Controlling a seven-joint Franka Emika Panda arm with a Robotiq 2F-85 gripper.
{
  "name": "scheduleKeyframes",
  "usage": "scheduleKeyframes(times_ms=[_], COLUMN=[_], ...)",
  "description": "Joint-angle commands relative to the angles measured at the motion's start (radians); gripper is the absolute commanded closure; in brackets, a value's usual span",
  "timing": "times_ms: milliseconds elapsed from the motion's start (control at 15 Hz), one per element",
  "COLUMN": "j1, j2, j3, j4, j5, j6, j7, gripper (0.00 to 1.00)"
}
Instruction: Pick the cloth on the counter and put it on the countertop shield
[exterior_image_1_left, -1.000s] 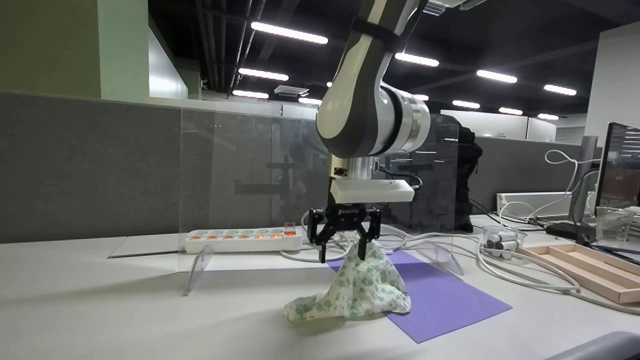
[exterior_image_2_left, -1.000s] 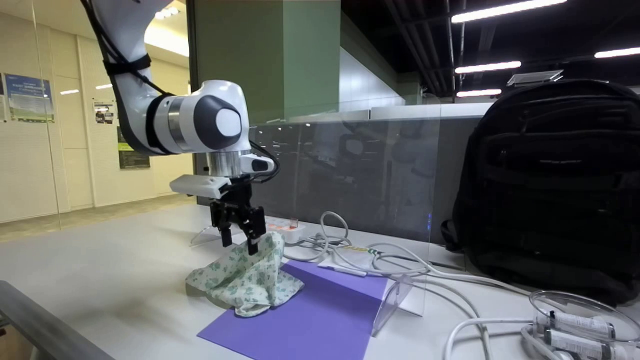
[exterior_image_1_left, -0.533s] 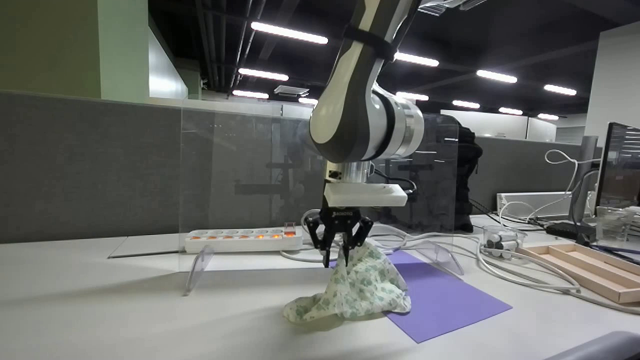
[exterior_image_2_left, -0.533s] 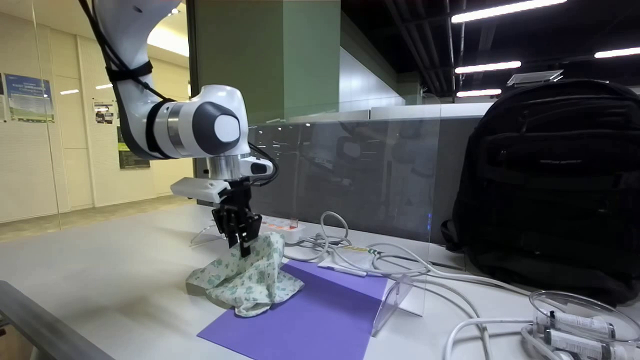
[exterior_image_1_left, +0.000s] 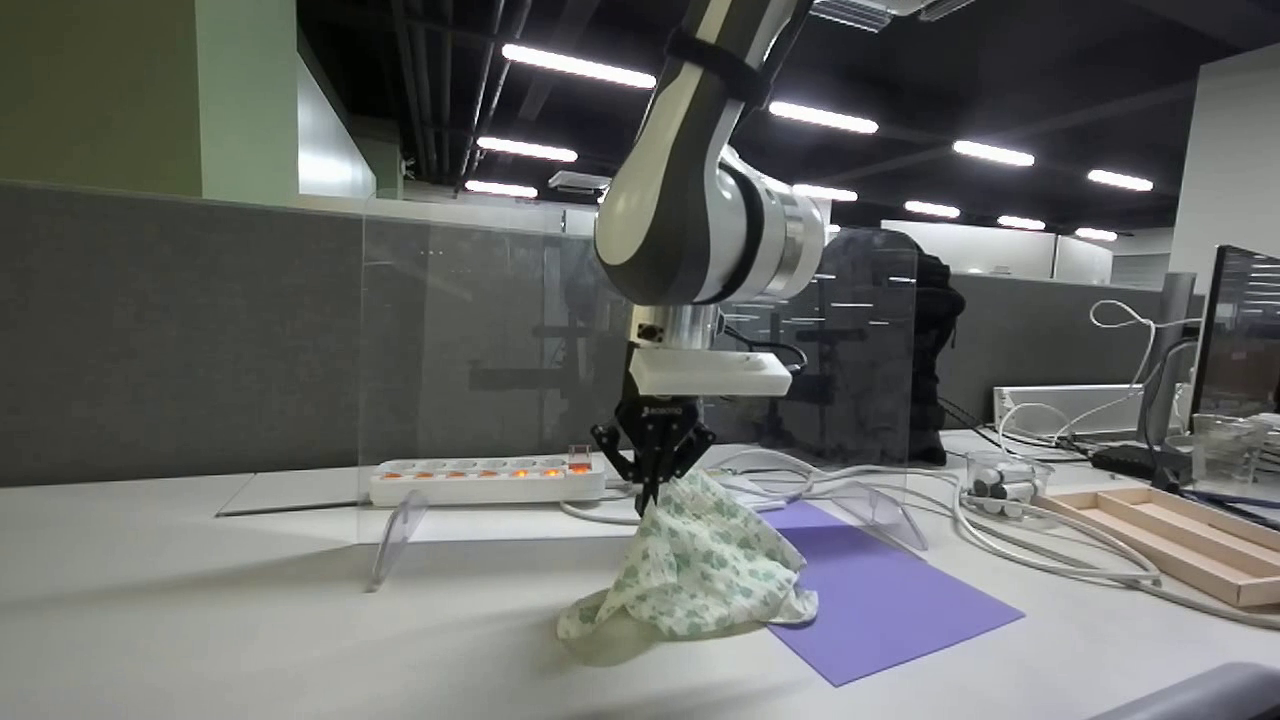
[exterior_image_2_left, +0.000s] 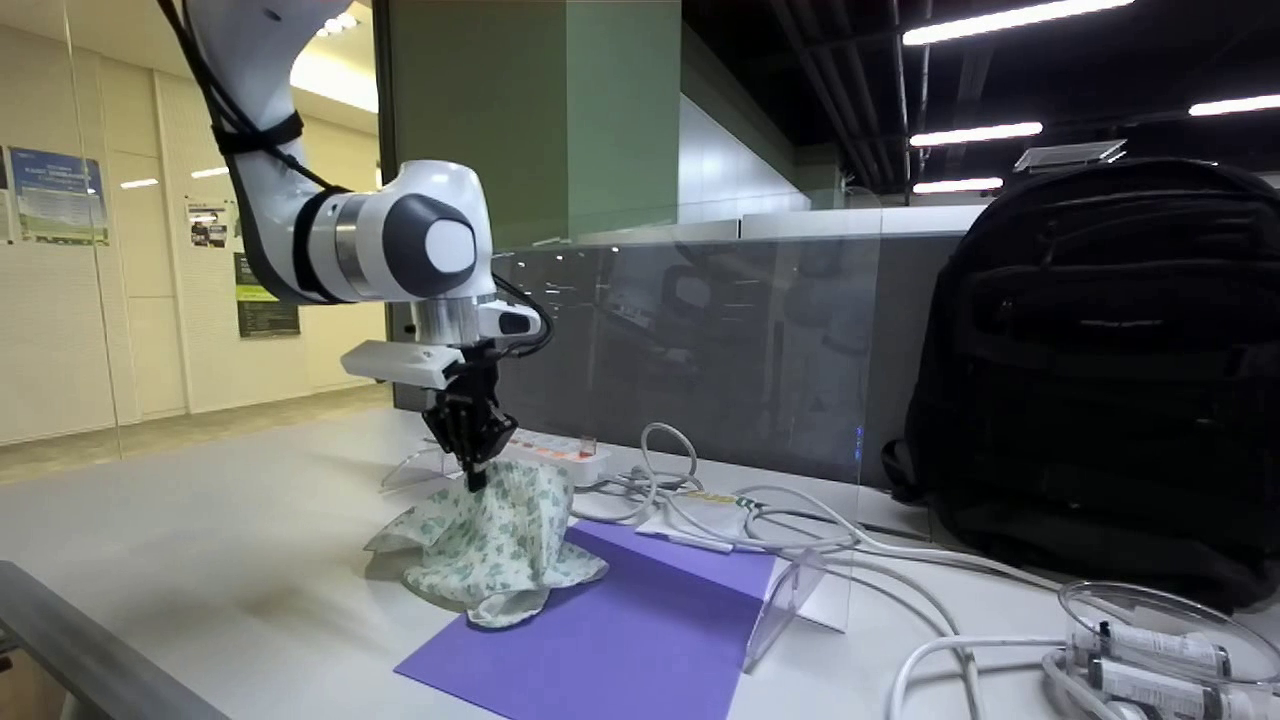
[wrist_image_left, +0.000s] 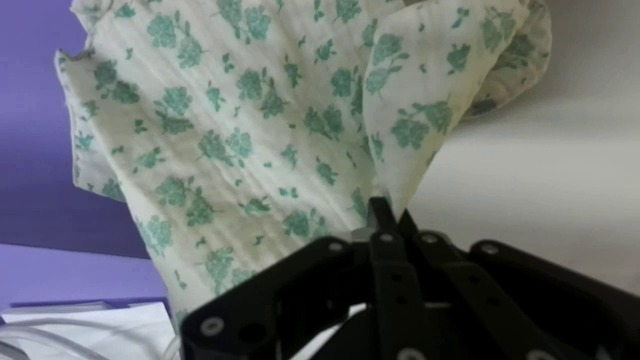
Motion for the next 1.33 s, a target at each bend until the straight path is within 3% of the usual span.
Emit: scheduleKeyframes(times_ms=[0, 533, 733, 867, 933, 1267], j1=[0.013, 0.028, 0.022, 0.013, 0.006, 0.005], j2=[-0.078, -0.298, -0.374, -0.419, -0.378, -0.406], j3=[0.008, 0.040, 0.066, 0.084, 0.084, 0.095], j4=[0.046, 0.157, 0.173, 0.157, 0.165, 0.162], j5=[0.006, -0.060, -0.100, -0.044, -0.059, -0.066], j6=[-0.123, -0.388, -0.423, -0.407, -0.390, -0.392], j7=[-0.026, 0.020, 0.033, -0.014, -0.013, -0.001], gripper=[1.00, 1.00, 1.00, 1.00, 0.99, 1.00])
